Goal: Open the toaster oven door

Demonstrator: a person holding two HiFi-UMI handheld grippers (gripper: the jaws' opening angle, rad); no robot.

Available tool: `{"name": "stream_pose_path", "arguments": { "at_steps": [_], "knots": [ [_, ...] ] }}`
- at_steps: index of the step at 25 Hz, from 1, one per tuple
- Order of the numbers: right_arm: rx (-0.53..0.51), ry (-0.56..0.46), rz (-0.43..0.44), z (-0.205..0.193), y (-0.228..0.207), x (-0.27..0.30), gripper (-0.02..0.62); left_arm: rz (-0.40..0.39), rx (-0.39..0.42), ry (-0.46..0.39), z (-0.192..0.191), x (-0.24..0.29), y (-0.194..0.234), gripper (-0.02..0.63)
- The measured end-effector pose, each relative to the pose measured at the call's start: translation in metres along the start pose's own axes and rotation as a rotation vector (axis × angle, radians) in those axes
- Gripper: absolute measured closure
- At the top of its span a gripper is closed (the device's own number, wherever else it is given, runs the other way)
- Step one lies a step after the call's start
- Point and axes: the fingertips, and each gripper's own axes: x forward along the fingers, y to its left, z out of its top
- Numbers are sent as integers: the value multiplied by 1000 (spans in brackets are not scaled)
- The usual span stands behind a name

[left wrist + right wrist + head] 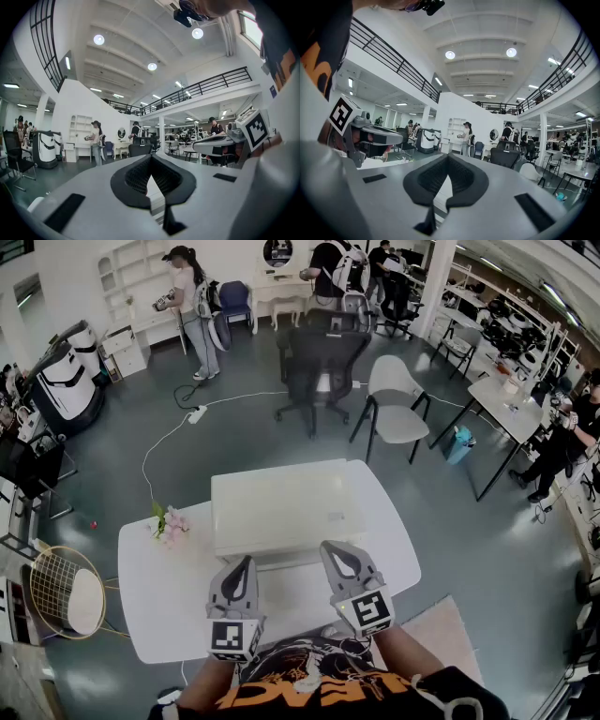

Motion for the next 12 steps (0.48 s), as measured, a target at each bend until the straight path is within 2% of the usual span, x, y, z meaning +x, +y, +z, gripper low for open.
{"name": "stream_pose_path", "arguments": {
  "at_steps": [8,12],
  "knots": [
    [-6,1,-18,4,-10,4,581,15,4,57,-9,13,10,586],
    [22,8,-26,-2,-5,0,581,39,-6,157,-37,3,16,586]
  ]
}}
